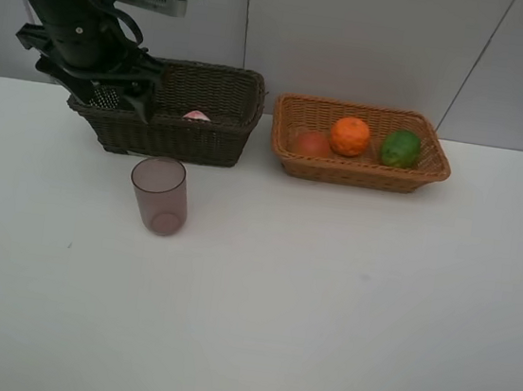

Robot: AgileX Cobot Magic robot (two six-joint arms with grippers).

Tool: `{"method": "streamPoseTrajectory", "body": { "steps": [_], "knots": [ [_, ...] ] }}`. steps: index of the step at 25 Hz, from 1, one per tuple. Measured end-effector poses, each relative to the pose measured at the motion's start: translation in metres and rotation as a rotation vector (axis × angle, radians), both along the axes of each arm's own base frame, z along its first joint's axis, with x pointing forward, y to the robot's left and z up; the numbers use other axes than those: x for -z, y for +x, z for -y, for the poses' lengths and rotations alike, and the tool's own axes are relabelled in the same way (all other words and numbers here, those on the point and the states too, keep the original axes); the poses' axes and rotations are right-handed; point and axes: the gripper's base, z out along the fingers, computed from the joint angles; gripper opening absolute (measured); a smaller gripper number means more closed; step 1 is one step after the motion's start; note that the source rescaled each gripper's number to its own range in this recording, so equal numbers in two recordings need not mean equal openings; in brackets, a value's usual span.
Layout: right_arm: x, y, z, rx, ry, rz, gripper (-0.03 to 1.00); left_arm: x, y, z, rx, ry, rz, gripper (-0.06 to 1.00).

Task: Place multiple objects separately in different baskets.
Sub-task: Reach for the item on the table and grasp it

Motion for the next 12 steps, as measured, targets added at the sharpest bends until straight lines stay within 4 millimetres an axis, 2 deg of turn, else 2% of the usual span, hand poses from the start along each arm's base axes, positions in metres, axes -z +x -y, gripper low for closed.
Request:
{"method": "streamPoseTrajectory", "body": {
  "steps": [5,12],
  "knots": [
    [0.000,0.000,0.000,0.000,0.000,0.000,0.96,0.025,-0.015,-0.005,-0.060,-0.007,-0.068,1.00],
    [0.000,0.000,0.000,0.000,0.000,0.000,0.96,0.028,-0.018,0.007,-0.030,-0.027,-0.041,1.00]
  ]
}}
